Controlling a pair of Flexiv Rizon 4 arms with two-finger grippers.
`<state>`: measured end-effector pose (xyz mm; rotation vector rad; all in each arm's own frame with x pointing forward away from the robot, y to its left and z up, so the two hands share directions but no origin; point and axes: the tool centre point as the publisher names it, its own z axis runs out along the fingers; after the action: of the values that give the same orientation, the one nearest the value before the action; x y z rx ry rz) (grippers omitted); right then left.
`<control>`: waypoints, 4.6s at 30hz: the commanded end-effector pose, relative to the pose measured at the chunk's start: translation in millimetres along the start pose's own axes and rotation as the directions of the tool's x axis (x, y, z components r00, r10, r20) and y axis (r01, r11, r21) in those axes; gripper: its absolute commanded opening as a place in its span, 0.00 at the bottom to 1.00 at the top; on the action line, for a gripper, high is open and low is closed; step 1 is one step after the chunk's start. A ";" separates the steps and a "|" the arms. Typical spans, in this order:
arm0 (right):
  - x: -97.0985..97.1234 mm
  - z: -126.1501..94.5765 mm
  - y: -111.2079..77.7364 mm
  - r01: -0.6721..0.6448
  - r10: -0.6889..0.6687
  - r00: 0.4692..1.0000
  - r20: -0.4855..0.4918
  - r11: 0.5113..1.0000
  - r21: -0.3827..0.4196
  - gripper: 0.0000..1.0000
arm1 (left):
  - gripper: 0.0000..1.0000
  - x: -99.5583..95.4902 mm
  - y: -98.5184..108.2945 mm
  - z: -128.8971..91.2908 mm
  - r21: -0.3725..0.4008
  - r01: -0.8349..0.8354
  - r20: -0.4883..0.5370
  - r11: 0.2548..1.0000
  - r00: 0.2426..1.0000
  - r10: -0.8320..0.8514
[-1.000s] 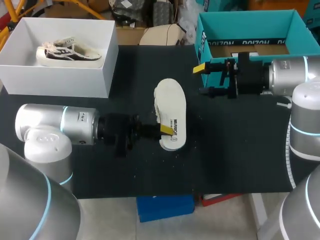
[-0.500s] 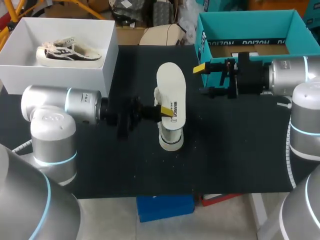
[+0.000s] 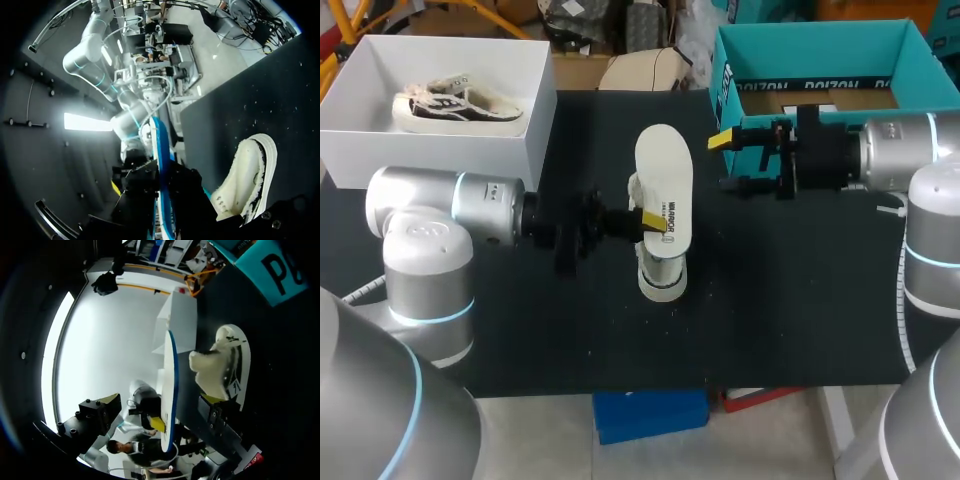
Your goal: Take the shoe out of the shoebox, open the shoe tongue, remove and reinsert the insole, then place the shoe into the shoebox
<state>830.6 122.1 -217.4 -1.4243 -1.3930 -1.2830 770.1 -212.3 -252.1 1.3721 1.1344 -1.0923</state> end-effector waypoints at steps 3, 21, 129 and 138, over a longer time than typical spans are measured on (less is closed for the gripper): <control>-6.3 -3.6 14.1 0.012 -0.007 0.999 -0.039 0.993 0.116 1.00 | 0.00 -0.1 -0.4 0.7 0.000 -0.002 -0.003 1.000 1.000 0.002; -22.2 53.7 -14.1 0.012 0.006 0.996 -0.087 0.978 0.208 0.62 | 0.00 -0.1 -0.4 0.7 0.000 -0.002 -0.003 1.000 1.000 0.002; -10.1 68.7 -12.7 0.038 -0.027 0.998 -0.057 0.979 0.198 0.00 | 1.00 -195.7 20.1 4.2 -0.015 -0.124 -0.834 0.992 0.549 0.056; -10.1 68.7 -12.7 0.038 -0.027 0.998 -0.057 0.979 0.198 0.00 | 1.00 -203.0 22.2 7.9 -0.048 0.067 -0.917 0.997 0.393 -0.071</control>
<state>829.6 186.6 -242.7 -1.2263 -1.4692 -1.1563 754.3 -220.3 -63.0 1.9444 1.8905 -0.3399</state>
